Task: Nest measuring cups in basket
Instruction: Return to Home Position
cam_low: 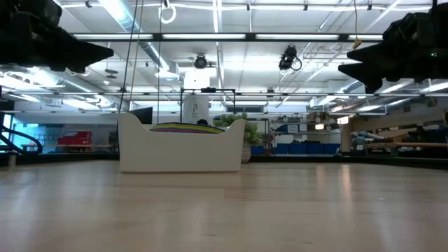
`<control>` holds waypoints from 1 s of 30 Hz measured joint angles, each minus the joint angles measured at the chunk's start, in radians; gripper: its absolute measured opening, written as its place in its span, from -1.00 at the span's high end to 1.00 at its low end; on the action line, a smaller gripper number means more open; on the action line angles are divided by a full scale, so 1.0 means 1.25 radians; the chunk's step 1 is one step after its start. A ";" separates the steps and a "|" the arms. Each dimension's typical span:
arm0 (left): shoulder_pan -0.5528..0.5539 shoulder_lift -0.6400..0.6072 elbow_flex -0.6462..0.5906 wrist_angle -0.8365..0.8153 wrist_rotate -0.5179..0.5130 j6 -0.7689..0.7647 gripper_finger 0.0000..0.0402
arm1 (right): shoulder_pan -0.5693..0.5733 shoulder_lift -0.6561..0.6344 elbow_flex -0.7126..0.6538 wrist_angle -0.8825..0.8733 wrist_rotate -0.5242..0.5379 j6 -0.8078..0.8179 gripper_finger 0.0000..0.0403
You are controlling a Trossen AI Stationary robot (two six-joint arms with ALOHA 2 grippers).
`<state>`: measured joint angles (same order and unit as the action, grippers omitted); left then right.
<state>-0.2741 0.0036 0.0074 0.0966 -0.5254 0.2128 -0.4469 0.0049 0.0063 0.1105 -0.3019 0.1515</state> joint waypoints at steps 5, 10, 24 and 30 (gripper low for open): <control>0.000 0.001 0.000 0.051 -0.007 0.007 0.96 | 0.000 0.002 0.000 0.061 0.035 0.073 -0.15; 0.000 0.001 -0.001 0.057 -0.007 -0.118 0.91 | 0.000 0.002 0.000 0.078 0.036 0.067 -0.16; 0.000 0.001 -0.001 0.061 -0.010 -0.140 0.92 | 0.000 0.002 0.000 0.078 0.037 0.066 -0.16; 0.000 0.001 -0.001 0.061 -0.010 -0.140 0.92 | 0.000 0.002 0.000 0.078 0.037 0.065 -0.16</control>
<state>-0.2741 0.0051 0.0063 0.1726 -0.5377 0.0373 -0.4469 0.0078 0.0063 0.2077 -0.2558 0.2333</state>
